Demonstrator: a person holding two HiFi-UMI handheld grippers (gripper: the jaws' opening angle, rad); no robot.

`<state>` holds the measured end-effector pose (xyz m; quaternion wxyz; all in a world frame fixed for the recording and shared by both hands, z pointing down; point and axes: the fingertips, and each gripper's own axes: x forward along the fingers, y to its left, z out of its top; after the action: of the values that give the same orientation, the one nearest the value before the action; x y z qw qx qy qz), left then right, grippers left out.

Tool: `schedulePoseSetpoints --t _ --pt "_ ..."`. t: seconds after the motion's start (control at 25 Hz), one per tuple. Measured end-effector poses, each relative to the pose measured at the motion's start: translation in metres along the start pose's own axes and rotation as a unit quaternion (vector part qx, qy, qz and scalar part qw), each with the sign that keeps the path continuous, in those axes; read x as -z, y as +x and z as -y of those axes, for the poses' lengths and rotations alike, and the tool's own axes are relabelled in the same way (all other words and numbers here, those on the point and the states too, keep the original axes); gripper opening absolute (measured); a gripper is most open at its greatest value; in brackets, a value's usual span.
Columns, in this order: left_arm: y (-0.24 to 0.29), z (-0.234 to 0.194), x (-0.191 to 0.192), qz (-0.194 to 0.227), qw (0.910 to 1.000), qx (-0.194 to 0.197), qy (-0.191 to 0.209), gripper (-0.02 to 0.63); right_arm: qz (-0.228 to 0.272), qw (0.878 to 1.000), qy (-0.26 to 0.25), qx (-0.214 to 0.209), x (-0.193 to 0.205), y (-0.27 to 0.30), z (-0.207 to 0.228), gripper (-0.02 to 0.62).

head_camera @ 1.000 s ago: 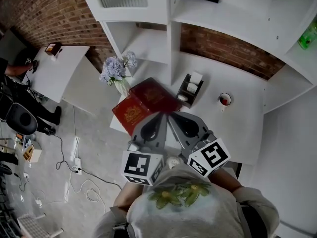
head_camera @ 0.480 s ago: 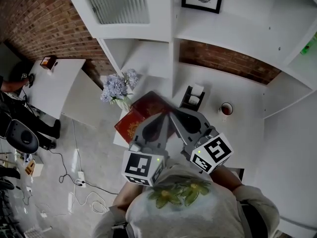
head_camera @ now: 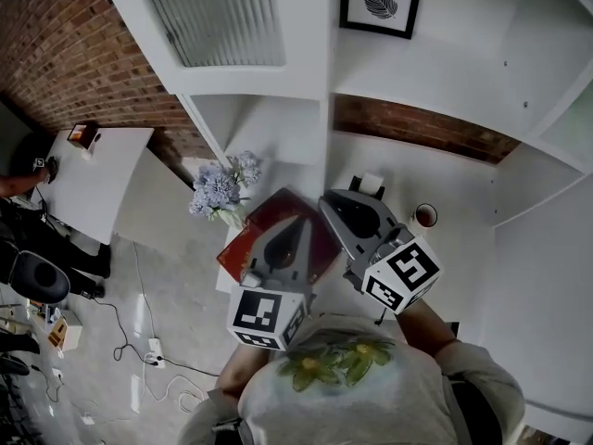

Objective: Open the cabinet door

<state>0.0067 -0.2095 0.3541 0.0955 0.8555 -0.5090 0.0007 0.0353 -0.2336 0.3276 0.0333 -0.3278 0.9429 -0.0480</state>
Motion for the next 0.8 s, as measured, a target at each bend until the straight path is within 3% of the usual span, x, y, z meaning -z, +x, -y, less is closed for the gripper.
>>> schedulePoseSetpoints --t 0.8 --pt "0.011 -0.028 -0.005 0.005 0.9996 -0.001 -0.029 0.011 0.028 0.998 -0.031 0.05 -0.048 0.042 0.061 0.028"
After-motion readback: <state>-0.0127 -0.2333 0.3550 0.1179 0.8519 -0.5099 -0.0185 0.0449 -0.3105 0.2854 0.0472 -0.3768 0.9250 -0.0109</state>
